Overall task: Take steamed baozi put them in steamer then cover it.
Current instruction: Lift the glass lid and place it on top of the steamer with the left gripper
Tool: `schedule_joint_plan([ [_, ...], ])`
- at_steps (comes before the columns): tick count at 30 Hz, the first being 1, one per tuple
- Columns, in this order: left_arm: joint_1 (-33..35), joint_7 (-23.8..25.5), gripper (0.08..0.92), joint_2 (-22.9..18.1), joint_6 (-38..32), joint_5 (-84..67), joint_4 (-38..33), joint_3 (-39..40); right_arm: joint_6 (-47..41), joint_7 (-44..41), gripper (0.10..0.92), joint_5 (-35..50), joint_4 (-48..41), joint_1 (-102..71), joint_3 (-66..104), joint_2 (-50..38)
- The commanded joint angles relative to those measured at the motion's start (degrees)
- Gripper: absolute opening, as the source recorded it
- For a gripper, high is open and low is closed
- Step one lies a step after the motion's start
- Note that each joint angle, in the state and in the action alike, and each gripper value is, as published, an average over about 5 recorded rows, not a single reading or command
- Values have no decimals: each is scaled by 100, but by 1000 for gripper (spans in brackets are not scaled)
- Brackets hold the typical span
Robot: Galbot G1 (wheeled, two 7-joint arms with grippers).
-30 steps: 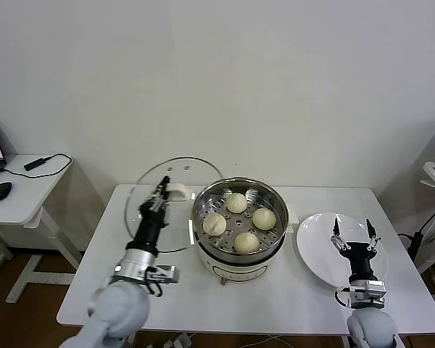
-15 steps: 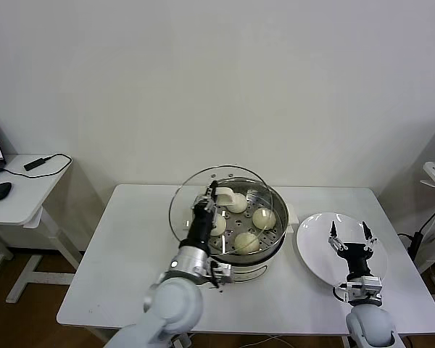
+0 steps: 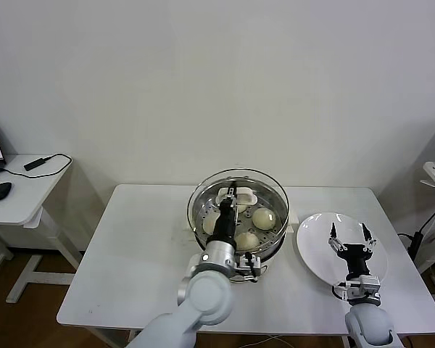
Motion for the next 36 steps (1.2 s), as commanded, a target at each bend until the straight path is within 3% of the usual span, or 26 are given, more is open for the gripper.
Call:
schedule_joint_plan([
  [1,-197,189,186,-336,238,299,527,205,-16,-5,823,-8,-49,25,0,11],
  [25,-335,216,186,-645,225,537,1139,187,11,2,823,-34,-137,98,-6,23],
  [36,-261,322,186,-599,108,799,1236,142,29,2,823,-35,-162,116,-14,33],
])
